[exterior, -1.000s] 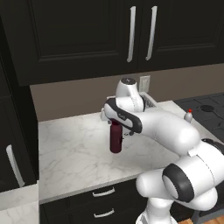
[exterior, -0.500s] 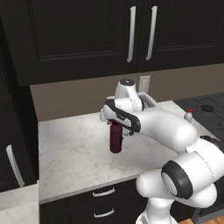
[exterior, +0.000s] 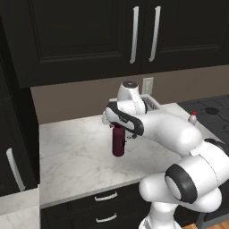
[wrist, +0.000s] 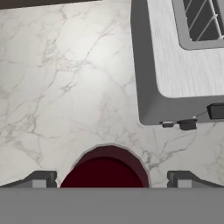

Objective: Place the drinks on the dining counter in a tight cluster.

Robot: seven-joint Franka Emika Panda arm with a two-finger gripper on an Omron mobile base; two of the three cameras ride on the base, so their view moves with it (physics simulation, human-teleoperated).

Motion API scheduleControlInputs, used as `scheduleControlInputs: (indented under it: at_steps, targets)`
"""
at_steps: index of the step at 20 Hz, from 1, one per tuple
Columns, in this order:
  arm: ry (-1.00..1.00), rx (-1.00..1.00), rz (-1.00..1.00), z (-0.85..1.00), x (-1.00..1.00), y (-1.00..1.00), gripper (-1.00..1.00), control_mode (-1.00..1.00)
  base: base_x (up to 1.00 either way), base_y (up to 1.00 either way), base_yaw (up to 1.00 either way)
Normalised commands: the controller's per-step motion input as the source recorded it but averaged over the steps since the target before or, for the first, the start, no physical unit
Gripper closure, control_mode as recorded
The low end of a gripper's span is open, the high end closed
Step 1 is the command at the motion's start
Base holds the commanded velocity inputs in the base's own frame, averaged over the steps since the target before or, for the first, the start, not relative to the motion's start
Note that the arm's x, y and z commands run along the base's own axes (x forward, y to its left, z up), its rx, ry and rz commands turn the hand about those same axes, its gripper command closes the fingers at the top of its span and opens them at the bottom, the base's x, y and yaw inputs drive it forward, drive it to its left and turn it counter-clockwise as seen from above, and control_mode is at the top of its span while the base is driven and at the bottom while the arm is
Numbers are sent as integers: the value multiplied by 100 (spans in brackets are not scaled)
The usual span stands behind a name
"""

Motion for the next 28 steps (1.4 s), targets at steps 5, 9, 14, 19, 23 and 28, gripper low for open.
scheduleControlInputs:
  at_steps: [5, 9, 14, 19, 23, 28]
  targets:
    - [0, 0, 0, 0, 0, 0, -100, -100, 0, 0, 0]
    - [0, 0, 0, 0, 0, 0, 100, -100, 0, 0, 0]
    - [0, 0, 0, 0, 0, 0, 100, -100, 0, 0, 0]
    - [0, 0, 0, 0, -3, 0, 100, -100, 0, 0, 0]
    - [-10, 0, 0, 5, -48, -4, 100, -100, 0, 0, 0]
    - [-19, 0, 0, 23, -77, -18, 100, -100, 0, 0, 0]
